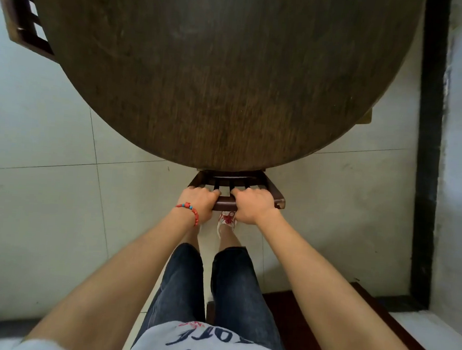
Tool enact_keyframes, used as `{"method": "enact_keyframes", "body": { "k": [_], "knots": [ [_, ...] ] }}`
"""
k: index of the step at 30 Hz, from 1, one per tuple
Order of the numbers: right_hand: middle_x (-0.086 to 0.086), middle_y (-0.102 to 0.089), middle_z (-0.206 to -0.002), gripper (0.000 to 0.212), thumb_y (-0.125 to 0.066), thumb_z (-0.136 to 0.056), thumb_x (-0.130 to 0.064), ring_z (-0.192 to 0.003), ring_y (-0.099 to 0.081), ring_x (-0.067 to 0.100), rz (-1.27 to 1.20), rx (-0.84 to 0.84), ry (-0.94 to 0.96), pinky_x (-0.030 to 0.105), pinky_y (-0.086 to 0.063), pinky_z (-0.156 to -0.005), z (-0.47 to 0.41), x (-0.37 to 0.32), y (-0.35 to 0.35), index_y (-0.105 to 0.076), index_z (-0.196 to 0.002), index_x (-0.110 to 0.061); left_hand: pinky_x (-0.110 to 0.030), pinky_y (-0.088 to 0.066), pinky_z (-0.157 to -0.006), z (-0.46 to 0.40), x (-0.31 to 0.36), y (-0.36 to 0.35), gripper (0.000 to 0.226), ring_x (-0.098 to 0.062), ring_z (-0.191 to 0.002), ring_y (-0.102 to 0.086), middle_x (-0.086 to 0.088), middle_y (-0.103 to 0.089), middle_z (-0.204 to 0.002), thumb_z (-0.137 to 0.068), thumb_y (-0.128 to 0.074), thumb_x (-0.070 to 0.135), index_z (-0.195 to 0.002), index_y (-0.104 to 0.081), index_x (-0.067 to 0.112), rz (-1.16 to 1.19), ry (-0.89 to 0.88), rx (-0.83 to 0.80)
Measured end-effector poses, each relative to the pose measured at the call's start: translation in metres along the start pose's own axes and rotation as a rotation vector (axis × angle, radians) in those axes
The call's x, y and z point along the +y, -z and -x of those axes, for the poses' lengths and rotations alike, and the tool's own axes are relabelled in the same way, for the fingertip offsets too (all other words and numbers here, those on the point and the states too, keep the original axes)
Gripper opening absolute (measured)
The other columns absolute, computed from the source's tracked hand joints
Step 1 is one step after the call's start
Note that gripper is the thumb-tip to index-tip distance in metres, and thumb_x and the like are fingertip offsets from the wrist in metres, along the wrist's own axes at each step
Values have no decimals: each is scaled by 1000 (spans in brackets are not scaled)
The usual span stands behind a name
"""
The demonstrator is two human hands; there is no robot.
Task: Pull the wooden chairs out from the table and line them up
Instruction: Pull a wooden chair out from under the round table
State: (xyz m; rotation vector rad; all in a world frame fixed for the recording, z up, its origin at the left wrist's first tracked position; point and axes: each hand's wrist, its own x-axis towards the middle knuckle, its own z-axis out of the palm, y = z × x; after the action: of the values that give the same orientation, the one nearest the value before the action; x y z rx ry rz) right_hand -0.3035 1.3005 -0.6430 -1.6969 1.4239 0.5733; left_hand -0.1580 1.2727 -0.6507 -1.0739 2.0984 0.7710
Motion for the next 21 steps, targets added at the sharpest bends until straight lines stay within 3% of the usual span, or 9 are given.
{"method": "enact_keyframes", "body": {
  "k": [10, 21],
  "knots": [
    [10, -64, -104, 34, -50, -85, -24, -94, -61, 32, 27, -49, 4, 38, -43, -74, 47, -31, -23, -49, -118, -17, -28, -40, -68, 51, 10, -35, 32, -21, -93, -61, -2, -64, -103, -87, -46, 22, -119, -50, 26, -13, -11, 33],
    [9, -64, -104, 34, -50, -82, -23, -94, -62, 31, 82, -4, -37, 35, -38, -70, 89, -94, -86, -50, -116, -19, -31, -44, -74, 123, -2, -99, 35, -24, -96, -60, -4, -64, -105, -86, -46, 23, -121, -49, 26, 7, -62, 59]
  ]
}}
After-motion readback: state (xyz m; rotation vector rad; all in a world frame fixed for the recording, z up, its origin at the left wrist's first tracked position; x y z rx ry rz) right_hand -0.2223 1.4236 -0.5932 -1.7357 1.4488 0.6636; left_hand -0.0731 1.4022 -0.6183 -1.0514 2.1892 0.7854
